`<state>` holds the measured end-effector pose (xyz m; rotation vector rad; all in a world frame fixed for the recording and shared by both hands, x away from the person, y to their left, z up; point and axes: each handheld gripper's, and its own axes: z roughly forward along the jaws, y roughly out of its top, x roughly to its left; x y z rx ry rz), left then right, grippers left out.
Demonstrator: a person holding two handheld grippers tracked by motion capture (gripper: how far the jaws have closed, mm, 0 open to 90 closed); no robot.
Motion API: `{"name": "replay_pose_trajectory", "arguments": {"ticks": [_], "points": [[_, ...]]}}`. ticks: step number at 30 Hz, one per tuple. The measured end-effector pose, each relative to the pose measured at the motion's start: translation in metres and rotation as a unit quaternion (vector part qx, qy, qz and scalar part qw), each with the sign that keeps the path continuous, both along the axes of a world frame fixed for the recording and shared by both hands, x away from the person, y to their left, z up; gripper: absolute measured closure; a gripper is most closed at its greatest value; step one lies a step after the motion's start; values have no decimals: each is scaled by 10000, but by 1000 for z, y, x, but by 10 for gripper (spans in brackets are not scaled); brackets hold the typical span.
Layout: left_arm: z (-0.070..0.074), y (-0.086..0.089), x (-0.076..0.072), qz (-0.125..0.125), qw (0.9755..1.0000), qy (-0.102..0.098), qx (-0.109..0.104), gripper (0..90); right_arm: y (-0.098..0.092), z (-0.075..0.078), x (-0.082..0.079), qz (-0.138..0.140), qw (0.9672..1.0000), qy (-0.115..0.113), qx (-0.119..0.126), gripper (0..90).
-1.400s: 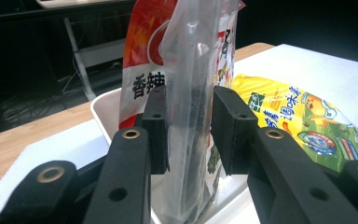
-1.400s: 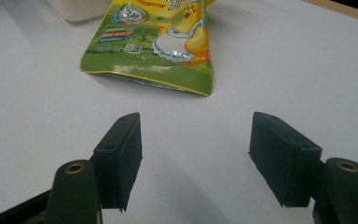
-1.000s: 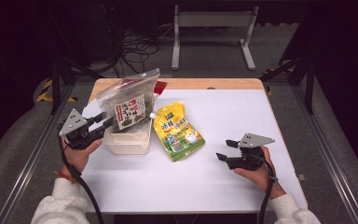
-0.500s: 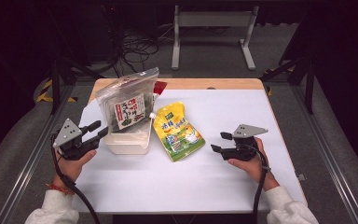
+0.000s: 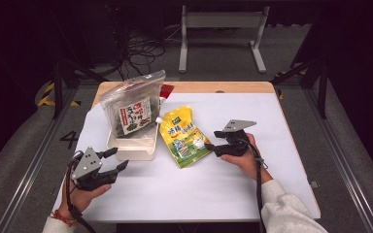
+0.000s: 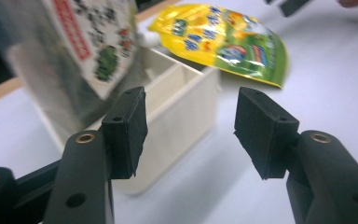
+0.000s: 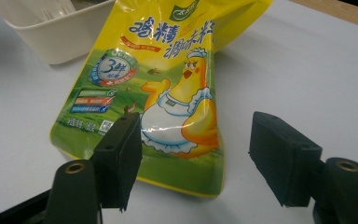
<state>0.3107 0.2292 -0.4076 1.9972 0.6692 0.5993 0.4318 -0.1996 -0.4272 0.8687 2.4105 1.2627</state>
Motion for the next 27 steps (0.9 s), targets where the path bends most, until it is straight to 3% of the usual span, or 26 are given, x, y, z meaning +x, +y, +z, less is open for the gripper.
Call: {"name": "replay_pose_trajectory", "arguments": {"ticks": [6, 14, 19, 23, 27], "points": [[-18, -15, -8, -215, 9991, 288, 229, 338, 18, -6, 15, 40, 9998, 185, -53, 313], [-34, -34, -3, -462, 9961, 580, 472, 262, 32, -12, 30, 95, 9997, 222, -92, 292], [-40, -45, 2, -530, 9942, 722, 593, 247, 37, -13, 33, 393, 9979, 498, -126, 387], [-43, -50, 4, -641, 9931, 800, 571, 227, 40, -13, 40, 399, 9964, 702, -250, 379], [-43, -52, 6, -715, 9925, 842, 527, 216, 45, -15, 47, 367, 9948, 930, -186, 317]]}}
